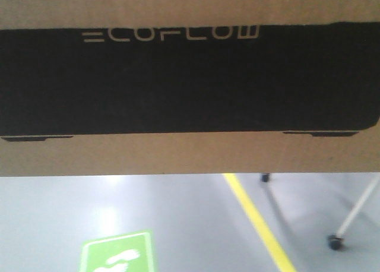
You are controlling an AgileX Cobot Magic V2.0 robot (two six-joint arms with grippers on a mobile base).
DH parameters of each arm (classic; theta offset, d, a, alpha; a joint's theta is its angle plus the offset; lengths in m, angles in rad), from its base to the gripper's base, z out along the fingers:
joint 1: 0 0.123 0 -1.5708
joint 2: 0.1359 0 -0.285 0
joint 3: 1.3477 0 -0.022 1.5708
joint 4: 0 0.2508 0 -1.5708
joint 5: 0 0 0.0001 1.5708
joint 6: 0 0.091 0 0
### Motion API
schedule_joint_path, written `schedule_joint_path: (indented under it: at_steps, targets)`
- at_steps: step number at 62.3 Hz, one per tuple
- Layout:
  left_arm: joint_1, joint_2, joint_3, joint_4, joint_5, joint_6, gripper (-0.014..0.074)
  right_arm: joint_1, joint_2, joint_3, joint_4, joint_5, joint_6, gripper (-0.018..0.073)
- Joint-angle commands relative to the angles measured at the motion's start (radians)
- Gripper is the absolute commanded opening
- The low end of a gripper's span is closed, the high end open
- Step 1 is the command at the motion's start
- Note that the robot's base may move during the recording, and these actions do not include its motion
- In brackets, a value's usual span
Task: Grab box from left shelf to table start
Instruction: 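Hold the box with both grippers while turning past chairs toward the table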
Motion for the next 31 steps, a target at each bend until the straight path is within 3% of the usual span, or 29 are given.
schedule_joint_path:
  at_steps: [1,31]
  targets:
    - [0.001,-0.014,-0.039,-0.027,-0.106,-0.024,-0.002,-0.005,-0.007,-0.029,-0.039,-0.105,-0.008,0.0054]
    - [0.001,-0.014,-0.039,-0.027,-0.106,-0.024,-0.002,-0.005,-0.007,-0.029,-0.039,-0.105,-0.008,0.0054]
